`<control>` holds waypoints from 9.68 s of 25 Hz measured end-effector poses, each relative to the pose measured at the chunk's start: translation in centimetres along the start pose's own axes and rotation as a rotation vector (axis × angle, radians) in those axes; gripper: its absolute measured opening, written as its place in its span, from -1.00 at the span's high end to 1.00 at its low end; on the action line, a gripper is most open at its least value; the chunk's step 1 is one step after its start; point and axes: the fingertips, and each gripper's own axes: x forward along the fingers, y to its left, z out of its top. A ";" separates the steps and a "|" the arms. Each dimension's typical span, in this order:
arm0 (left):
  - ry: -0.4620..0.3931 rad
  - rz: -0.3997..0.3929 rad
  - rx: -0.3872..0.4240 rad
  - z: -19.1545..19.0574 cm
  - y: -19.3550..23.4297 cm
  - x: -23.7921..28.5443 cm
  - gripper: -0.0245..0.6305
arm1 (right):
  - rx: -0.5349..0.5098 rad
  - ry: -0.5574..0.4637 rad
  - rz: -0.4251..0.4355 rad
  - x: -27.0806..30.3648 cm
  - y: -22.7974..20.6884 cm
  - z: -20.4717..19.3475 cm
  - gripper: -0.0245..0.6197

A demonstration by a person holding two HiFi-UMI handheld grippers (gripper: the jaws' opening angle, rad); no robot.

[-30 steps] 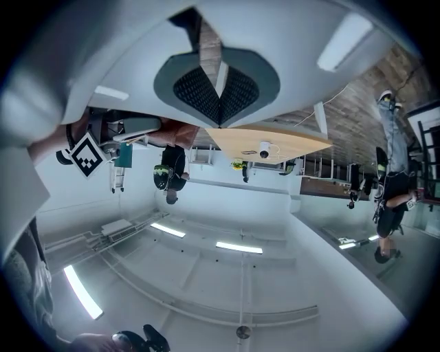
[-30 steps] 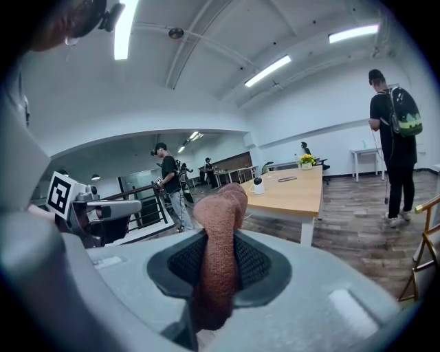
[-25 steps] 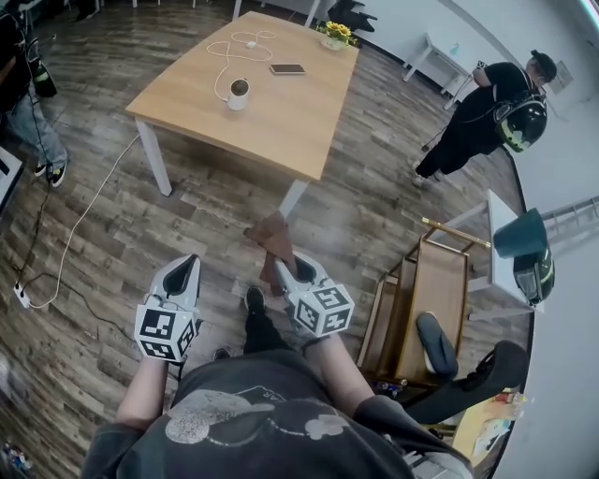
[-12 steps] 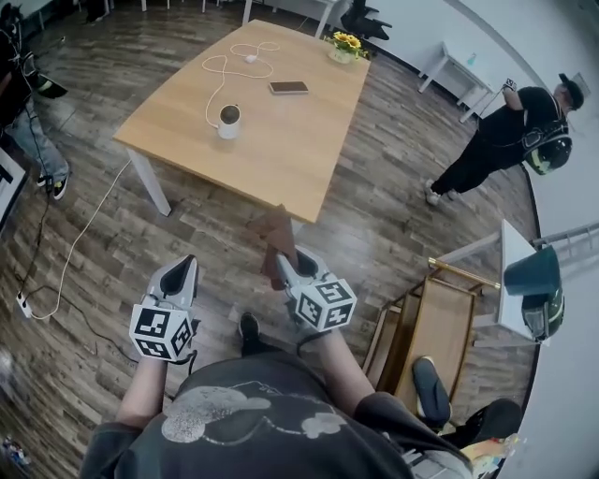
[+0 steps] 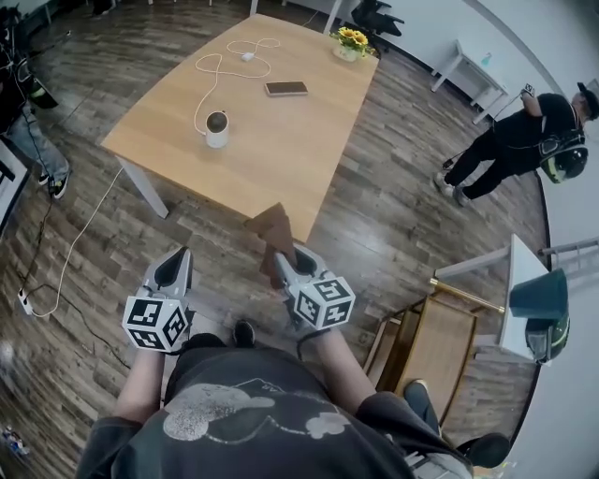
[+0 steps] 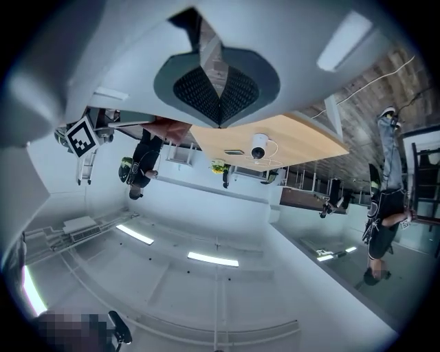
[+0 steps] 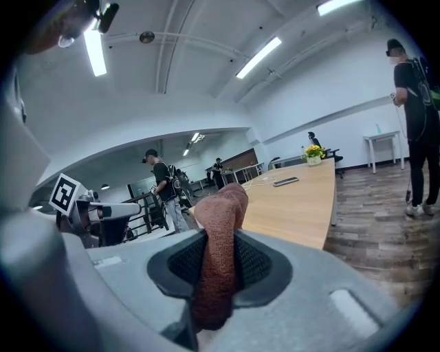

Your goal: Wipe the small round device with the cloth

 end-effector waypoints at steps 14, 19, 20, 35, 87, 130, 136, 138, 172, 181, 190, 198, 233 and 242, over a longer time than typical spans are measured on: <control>0.083 -0.050 -0.040 -0.8 2.5 6.9 0.87 | 0.015 0.062 0.002 5.8 -2.0 0.7 0.68; 0.062 -0.099 -0.029 1.9 4.5 12.1 0.87 | 0.024 0.051 -0.050 9.4 -4.6 3.4 0.68; 0.058 -0.105 -0.034 2.4 5.1 13.0 0.87 | 0.025 0.047 -0.053 10.4 -4.8 4.1 0.68; 0.056 -0.141 -0.053 6.3 13.2 21.4 0.87 | -0.080 0.057 0.018 25.2 -3.8 12.4 0.68; 0.136 0.139 -0.105 5.0 15.5 23.0 0.87 | -0.057 0.465 0.314 33.4 -4.4 4.3 0.68; 0.123 0.173 -0.100 5.3 14.1 21.6 0.87 | -0.106 0.539 0.183 32.8 -10.2 3.5 0.68; 0.106 0.215 -0.099 5.3 13.8 21.0 0.87 | -0.090 0.474 0.185 31.5 -10.9 5.0 0.68; 0.105 0.230 -0.096 5.3 13.8 20.7 0.87 | -0.076 0.420 0.192 31.0 -11.1 6.6 0.68; 0.117 0.111 -0.116 6.7 22.0 23.0 0.87 | -0.191 0.548 0.092 37.4 -11.9 6.2 0.68; 0.117 0.039 -0.131 6.9 22.9 24.8 0.87 | -0.149 0.339 -0.035 34.5 -9.2 13.1 0.68; 0.125 -0.031 -0.123 7.5 25.2 27.5 0.87 | -0.044 0.305 -0.037 36.2 -2.5 14.6 0.68; 0.149 -0.048 -0.133 7.5 27.5 28.4 0.87 | 0.011 0.334 -0.063 38.4 0.7 12.5 0.68; 0.136 0.040 -0.119 5.6 20.0 24.5 0.87 | 0.147 0.384 0.051 29.3 -0.4 4.7 0.68; 0.082 0.078 -0.104 4.7 12.3 20.7 0.87 | 0.132 0.300 0.002 21.5 -6.5 6.1 0.68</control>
